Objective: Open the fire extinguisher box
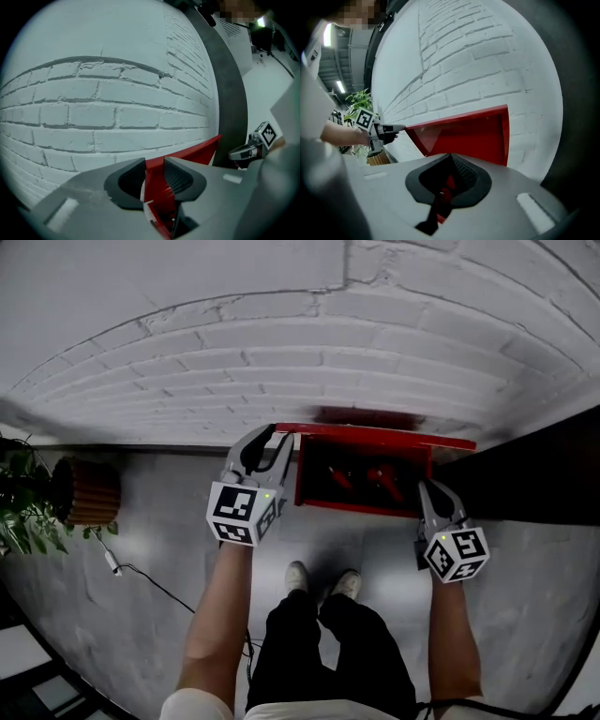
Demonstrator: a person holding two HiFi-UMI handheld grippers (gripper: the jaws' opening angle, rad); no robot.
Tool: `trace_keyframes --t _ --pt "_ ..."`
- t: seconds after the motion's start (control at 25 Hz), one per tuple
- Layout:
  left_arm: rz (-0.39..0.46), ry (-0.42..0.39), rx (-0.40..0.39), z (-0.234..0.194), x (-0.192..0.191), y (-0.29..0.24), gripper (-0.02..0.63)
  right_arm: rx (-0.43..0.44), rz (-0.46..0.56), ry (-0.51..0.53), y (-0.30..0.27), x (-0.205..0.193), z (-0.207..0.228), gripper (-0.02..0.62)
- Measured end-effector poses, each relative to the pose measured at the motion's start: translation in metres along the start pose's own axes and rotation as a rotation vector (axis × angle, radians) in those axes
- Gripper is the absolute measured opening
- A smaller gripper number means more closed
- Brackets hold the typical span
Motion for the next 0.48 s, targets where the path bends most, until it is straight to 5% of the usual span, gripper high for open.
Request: trace_keyframes --t 0.32,0.48 --pt "-0.005 0.042 0.014 -0.024 0.025 -0.044 0.129 0.008 0.011 -0.006 -0.014 0.018 0.008 0.003" --pt "0.001 0.057 0.069 -0.036 0.028 -0.052 0.075 0.014 0.011 -0.017 -0.019 0.022 0.013 0.003"
Point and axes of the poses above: the fingertips, and each gripper's own axes: y backward along the fingers, z to its right, x out of its top, the point moved 3 cm from there along y, backward along the fingers, and after that the axes turned 3 degrees about -z, right-handed, at the moved point
